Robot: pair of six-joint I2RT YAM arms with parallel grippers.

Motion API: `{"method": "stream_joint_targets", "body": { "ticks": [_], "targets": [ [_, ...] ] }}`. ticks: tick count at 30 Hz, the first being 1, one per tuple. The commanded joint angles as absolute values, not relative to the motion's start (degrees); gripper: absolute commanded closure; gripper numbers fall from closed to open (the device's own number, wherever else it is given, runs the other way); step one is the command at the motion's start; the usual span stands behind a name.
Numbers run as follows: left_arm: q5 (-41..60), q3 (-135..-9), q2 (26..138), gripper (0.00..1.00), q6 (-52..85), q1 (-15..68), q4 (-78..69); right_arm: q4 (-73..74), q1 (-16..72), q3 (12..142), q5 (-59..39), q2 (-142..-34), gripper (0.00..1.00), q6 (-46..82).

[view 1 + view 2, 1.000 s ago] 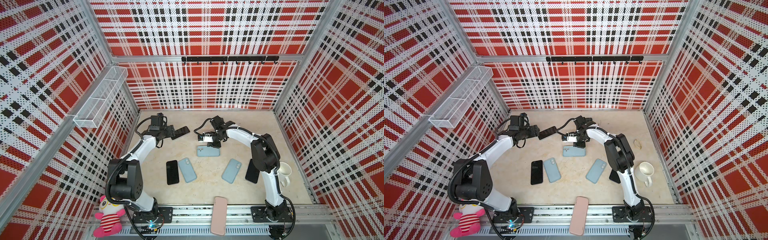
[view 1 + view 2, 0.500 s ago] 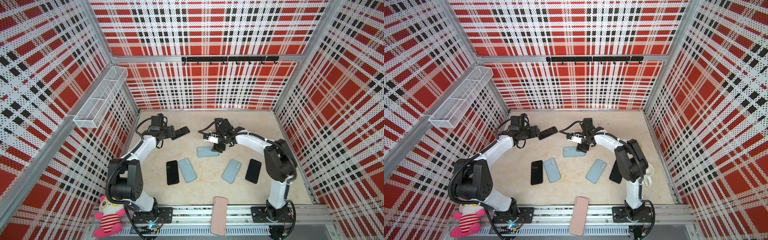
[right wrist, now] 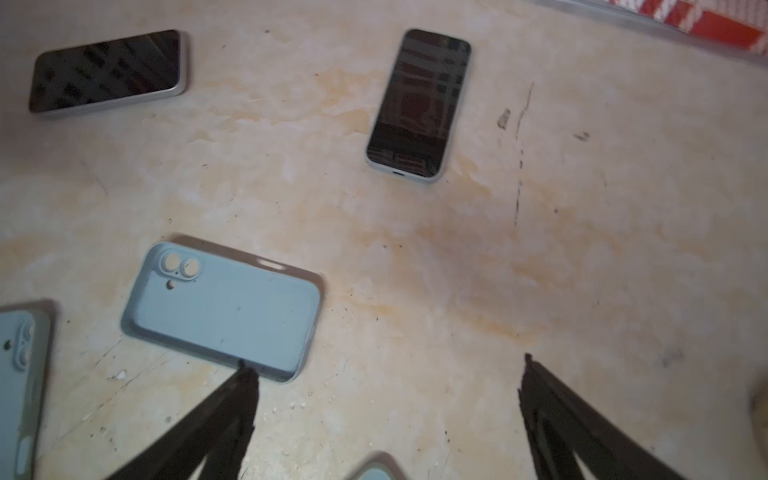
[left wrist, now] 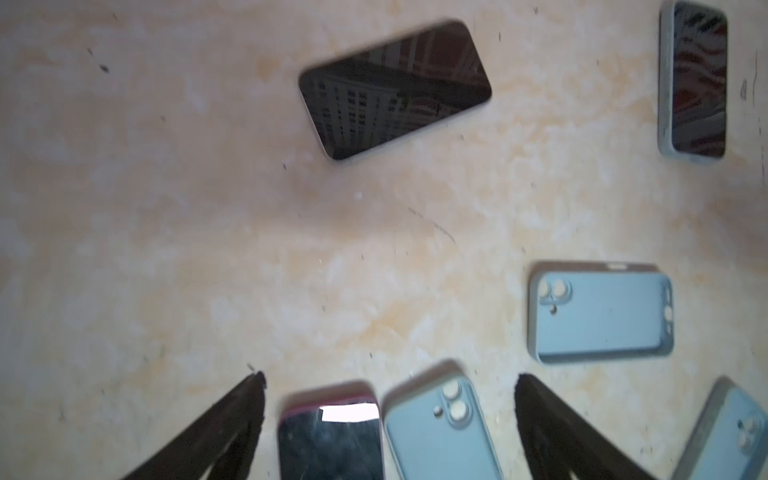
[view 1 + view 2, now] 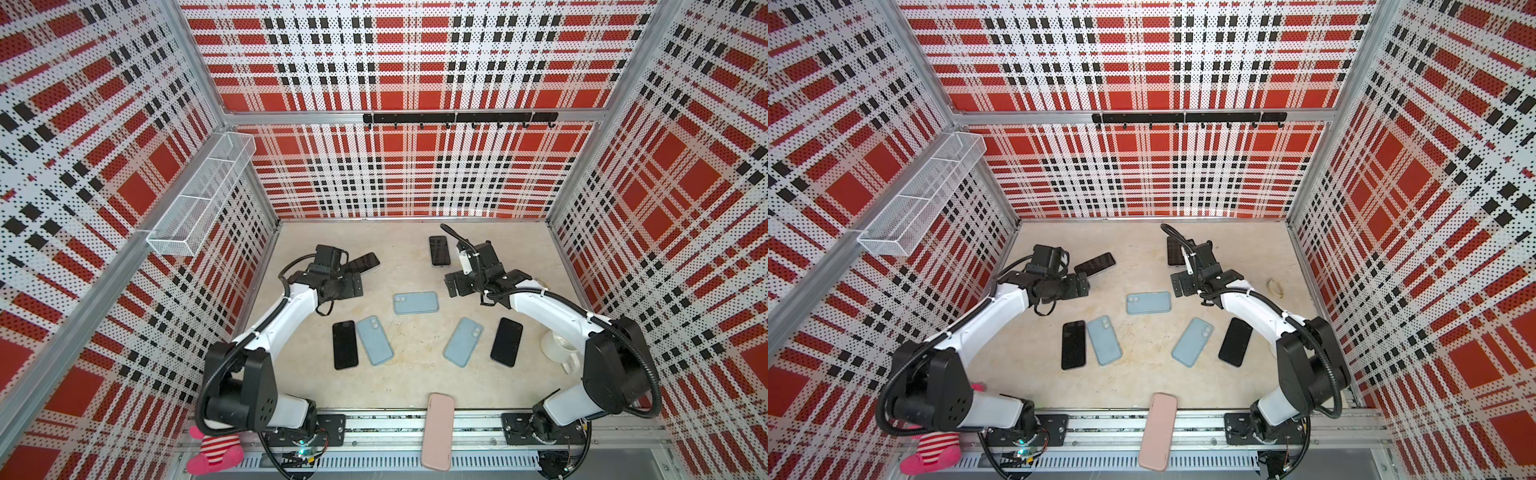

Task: Put the phone into the phone case

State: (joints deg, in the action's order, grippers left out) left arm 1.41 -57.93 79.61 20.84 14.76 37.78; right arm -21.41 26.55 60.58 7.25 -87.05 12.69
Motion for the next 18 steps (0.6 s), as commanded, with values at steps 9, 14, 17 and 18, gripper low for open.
{"method": "stream_joint_targets", "body": {
  "ticks": [9, 14, 17, 18],
  "targets": [
    [-0.37, -47.34, 70.62, 0.02, 34.69, 21.09, 52.30, -22.12, 24.48, 56.88, 8.65, -84.29, 0.00, 17.83],
    [-1.08, -43.30, 71.68, 0.02, 34.76, 21.62, 52.12, -21.78, 24.16, 58.19, 7.73, -85.05, 0.00, 17.67],
    [-2.68, -42.76, 71.81, 0.02, 33.73, 21.62, 52.06, -21.53, 24.09, 58.11, 7.04, -84.09, 0.00, 17.84],
    [-2.80, -42.41, 71.87, 0.02, 33.46, 21.62, 51.91, -21.35, 24.11, 57.67, 6.87, -83.52, 0.00, 17.93]
  ]
}}
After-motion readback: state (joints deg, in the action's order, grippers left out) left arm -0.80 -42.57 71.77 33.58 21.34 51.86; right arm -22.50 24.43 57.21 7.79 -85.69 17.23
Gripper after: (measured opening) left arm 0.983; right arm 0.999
